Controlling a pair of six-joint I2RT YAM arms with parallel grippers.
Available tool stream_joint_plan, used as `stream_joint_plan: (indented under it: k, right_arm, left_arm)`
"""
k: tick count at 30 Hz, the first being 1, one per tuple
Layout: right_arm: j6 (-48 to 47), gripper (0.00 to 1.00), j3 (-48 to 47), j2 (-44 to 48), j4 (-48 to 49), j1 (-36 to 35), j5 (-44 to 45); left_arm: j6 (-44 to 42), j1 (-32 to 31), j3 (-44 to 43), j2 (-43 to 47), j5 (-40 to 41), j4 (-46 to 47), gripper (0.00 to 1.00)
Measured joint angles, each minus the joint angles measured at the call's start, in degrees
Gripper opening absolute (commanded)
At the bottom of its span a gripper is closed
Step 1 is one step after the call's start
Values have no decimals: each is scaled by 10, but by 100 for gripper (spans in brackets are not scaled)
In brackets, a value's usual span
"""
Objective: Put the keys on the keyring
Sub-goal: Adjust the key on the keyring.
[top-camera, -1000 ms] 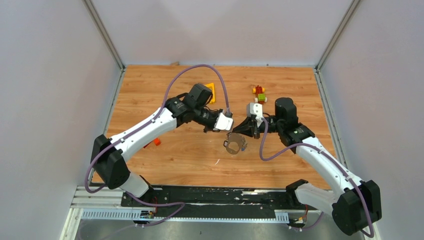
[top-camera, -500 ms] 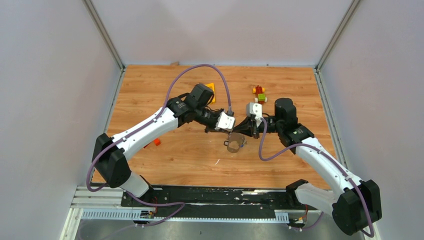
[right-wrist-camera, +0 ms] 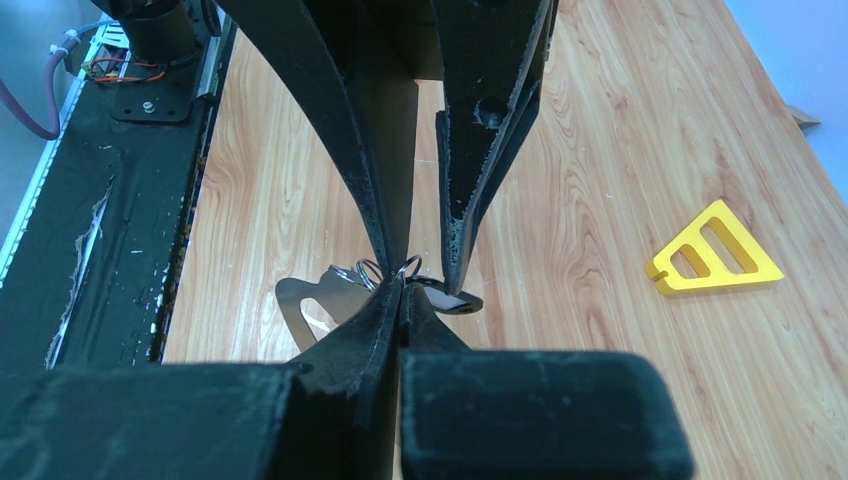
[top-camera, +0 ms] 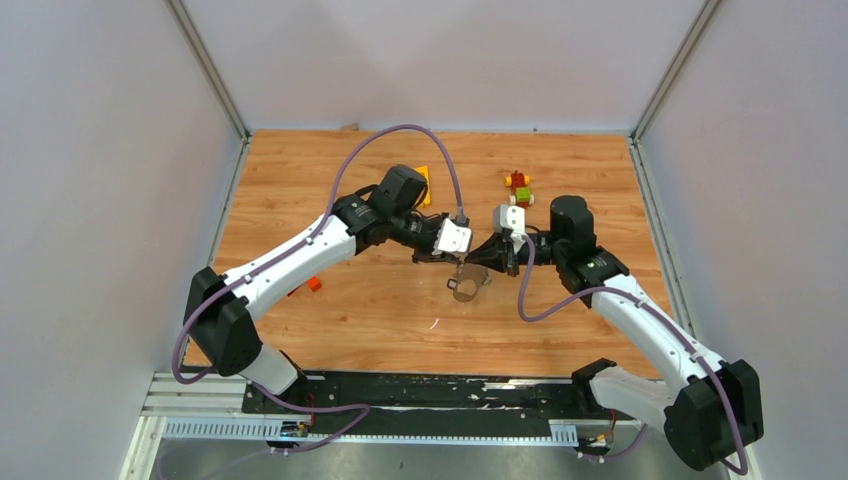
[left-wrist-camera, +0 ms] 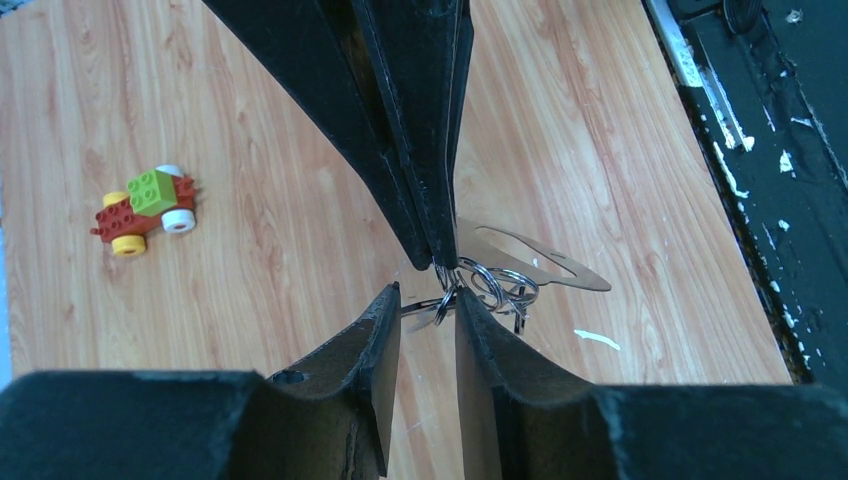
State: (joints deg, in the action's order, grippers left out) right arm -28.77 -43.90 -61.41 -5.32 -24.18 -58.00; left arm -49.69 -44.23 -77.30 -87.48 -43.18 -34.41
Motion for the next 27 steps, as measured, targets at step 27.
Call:
stream_joint_plan:
  k: [27]
  right_arm:
    - [0, 0, 0, 0, 0, 0, 5]
  left_arm:
    - [49, 1, 28, 7, -24, 44, 0]
